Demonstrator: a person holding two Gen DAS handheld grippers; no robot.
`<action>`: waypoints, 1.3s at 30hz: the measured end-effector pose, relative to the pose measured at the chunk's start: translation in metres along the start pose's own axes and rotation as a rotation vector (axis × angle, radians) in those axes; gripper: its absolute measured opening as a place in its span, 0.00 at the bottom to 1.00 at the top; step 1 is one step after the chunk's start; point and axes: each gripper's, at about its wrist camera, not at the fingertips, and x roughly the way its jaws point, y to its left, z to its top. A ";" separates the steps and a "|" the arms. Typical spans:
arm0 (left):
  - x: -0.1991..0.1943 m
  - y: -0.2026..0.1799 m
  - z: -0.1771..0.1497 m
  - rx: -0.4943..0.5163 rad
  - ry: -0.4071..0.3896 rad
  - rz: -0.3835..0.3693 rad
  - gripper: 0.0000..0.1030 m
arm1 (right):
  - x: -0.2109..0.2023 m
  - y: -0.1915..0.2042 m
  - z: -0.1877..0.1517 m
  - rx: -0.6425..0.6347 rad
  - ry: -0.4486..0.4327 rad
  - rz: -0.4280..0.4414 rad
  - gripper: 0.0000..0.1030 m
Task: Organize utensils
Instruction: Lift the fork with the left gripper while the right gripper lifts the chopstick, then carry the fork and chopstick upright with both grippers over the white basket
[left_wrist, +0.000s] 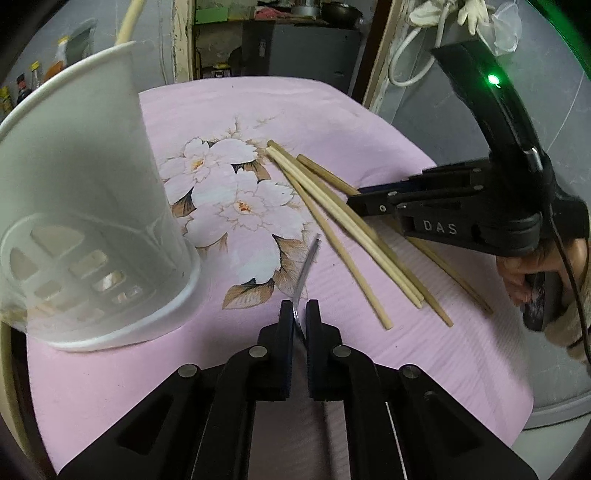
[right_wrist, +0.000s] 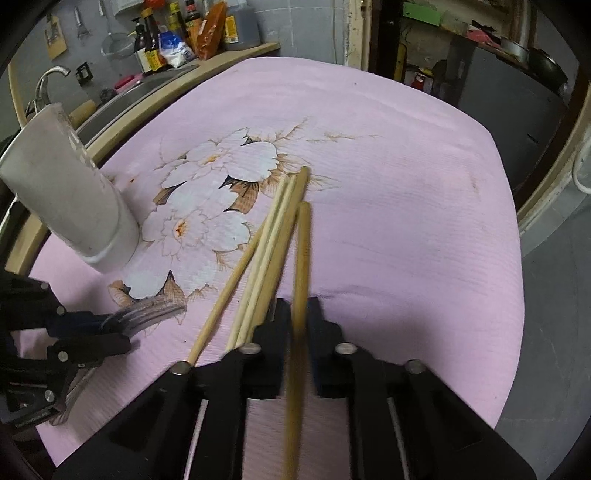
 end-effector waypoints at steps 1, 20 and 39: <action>-0.002 -0.001 -0.003 -0.003 -0.008 -0.014 0.02 | -0.003 0.000 -0.003 0.005 -0.022 0.008 0.05; -0.088 0.008 -0.041 -0.163 -0.538 -0.094 0.01 | -0.120 0.047 -0.090 0.052 -0.685 -0.007 0.05; -0.190 0.051 -0.027 -0.198 -0.853 -0.025 0.01 | -0.168 0.118 -0.043 -0.038 -1.017 0.109 0.05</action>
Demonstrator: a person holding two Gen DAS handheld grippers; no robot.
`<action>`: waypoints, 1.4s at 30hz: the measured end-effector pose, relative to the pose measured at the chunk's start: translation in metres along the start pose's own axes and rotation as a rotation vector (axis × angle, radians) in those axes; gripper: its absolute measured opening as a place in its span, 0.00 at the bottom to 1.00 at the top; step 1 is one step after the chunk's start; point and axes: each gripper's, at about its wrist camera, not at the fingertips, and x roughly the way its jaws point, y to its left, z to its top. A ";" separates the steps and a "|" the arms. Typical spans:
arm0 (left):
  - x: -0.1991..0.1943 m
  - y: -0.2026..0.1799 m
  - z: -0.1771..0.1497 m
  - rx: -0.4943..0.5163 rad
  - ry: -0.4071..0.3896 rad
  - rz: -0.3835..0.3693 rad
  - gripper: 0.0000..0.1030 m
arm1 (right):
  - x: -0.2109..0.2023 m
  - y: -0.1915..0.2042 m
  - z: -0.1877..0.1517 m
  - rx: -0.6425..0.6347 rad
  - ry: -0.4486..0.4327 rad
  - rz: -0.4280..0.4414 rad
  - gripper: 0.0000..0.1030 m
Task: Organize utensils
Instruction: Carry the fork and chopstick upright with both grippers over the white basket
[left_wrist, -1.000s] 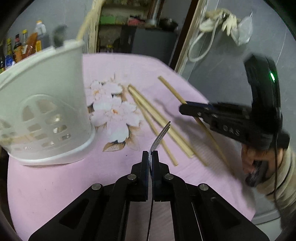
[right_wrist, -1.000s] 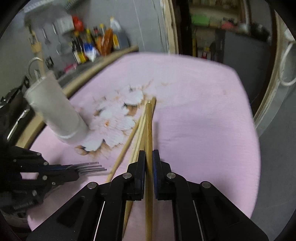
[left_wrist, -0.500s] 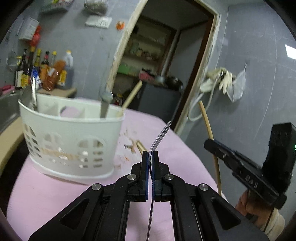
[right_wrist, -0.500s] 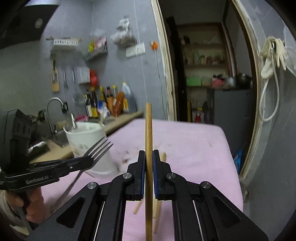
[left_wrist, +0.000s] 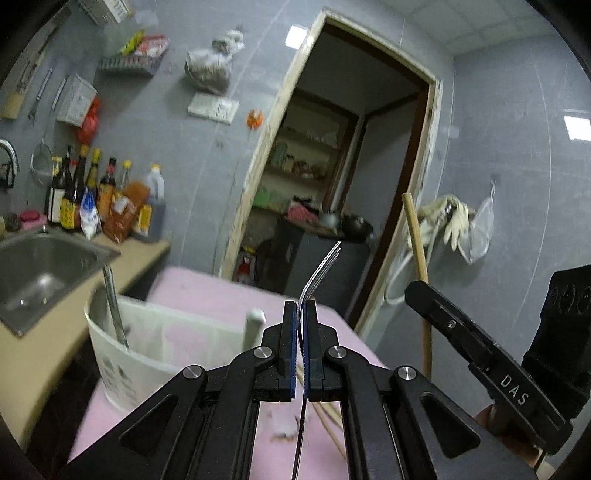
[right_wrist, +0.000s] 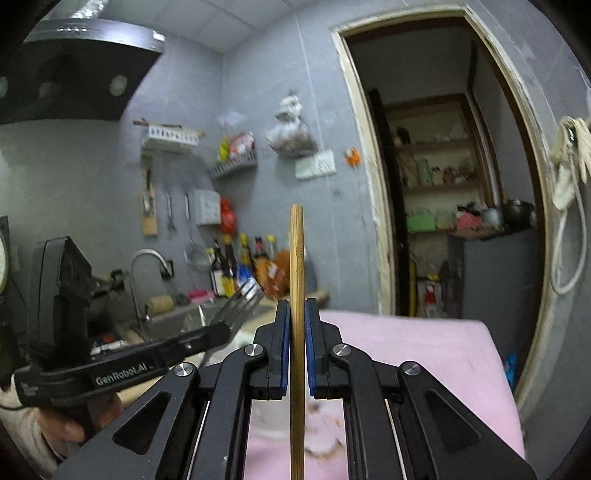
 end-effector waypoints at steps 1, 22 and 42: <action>-0.001 0.003 0.007 0.005 -0.021 0.005 0.01 | 0.004 0.003 0.004 -0.002 -0.015 0.008 0.05; 0.002 0.136 0.073 -0.146 -0.275 0.104 0.01 | 0.086 0.019 0.040 0.091 -0.330 0.098 0.05; 0.002 0.183 0.063 -0.341 -0.397 0.141 0.01 | 0.105 0.002 0.004 0.135 -0.353 -0.019 0.05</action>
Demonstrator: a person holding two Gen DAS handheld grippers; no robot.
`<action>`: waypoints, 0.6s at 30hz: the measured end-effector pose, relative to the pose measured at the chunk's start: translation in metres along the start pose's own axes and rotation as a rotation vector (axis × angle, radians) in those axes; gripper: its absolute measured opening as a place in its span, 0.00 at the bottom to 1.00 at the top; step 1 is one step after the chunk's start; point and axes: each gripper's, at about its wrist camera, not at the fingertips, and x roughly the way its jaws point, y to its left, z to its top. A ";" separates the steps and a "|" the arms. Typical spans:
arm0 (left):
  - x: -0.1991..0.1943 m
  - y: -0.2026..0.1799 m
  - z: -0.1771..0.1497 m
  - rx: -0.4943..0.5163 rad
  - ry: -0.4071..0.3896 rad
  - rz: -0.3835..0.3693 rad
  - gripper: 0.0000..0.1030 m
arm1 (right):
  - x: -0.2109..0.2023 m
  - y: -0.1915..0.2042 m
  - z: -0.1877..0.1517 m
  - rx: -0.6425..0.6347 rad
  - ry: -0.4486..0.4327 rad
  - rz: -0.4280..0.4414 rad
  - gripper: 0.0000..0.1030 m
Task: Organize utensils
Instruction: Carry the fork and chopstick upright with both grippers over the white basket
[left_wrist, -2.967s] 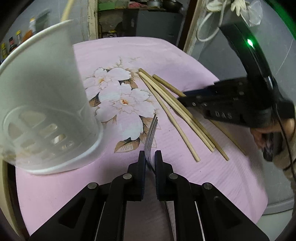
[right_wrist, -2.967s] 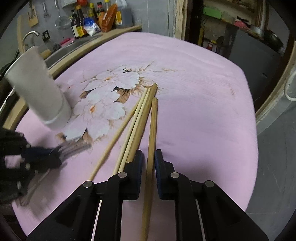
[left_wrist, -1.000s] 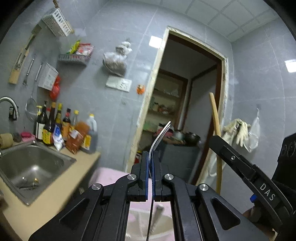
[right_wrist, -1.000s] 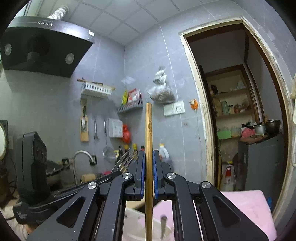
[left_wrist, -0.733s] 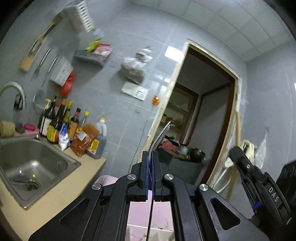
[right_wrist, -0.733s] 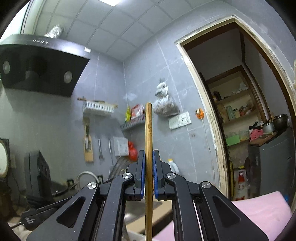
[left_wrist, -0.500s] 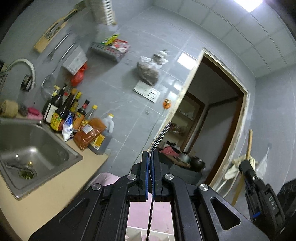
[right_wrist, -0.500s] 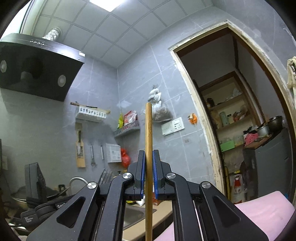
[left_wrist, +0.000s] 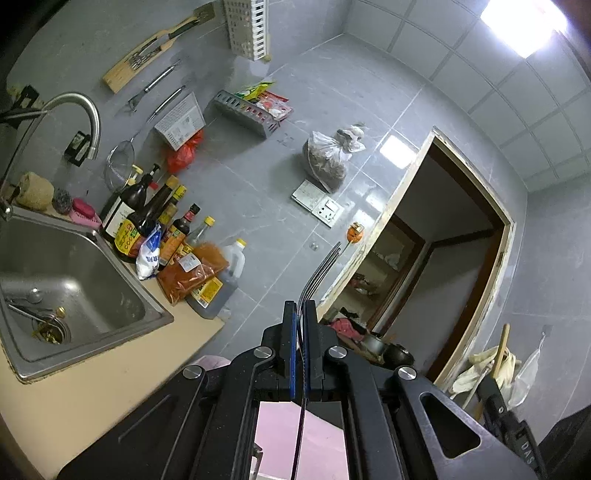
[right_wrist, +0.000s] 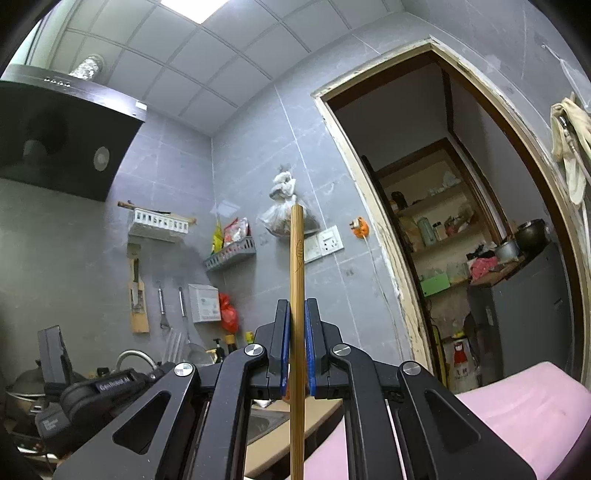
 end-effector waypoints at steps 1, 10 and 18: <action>0.001 0.001 0.000 -0.007 0.000 0.000 0.01 | 0.000 0.000 -0.001 -0.003 0.000 -0.004 0.05; 0.005 0.002 0.000 -0.025 0.000 -0.003 0.01 | 0.000 -0.005 -0.005 0.018 0.010 -0.007 0.05; 0.008 0.001 -0.008 -0.022 -0.005 0.001 0.01 | 0.002 -0.011 -0.008 0.046 0.019 -0.004 0.05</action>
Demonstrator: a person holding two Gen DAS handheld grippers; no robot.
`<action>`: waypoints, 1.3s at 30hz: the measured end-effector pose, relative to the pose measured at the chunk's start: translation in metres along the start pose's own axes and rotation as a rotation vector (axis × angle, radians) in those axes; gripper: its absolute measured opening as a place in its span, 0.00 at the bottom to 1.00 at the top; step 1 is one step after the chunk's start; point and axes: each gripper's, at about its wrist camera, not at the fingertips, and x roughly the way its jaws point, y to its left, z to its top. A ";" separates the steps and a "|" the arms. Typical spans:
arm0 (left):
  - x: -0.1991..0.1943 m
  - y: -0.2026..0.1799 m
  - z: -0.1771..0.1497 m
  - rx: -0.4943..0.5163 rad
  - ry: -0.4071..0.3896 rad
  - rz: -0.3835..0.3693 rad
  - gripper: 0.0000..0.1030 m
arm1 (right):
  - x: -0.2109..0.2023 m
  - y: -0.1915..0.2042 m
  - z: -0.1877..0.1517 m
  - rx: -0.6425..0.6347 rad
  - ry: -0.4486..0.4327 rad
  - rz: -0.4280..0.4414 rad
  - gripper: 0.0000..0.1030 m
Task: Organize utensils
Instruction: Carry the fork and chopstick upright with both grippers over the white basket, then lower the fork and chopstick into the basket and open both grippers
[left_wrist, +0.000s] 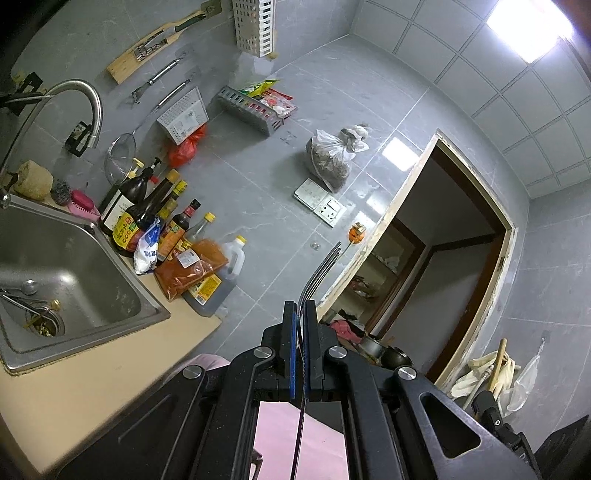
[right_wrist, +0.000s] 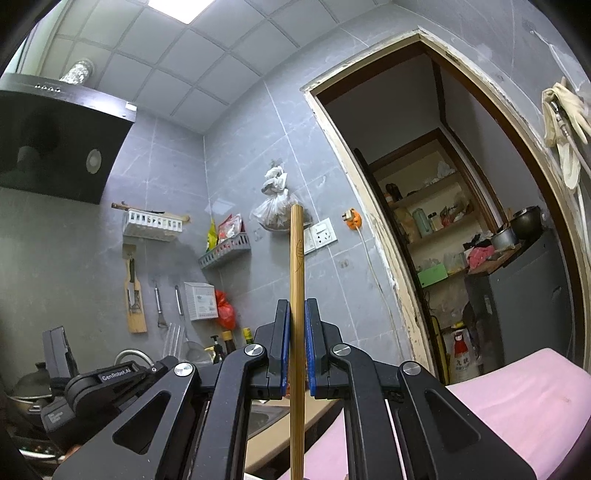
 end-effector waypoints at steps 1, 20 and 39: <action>0.000 0.000 -0.001 -0.002 -0.001 0.001 0.01 | 0.000 -0.001 -0.001 0.002 0.002 0.001 0.05; -0.009 -0.010 -0.038 0.144 0.018 0.071 0.01 | 0.002 -0.004 -0.015 0.010 0.065 0.026 0.06; -0.027 -0.016 -0.070 0.215 0.286 0.112 0.03 | -0.014 0.016 -0.034 -0.113 0.294 0.070 0.08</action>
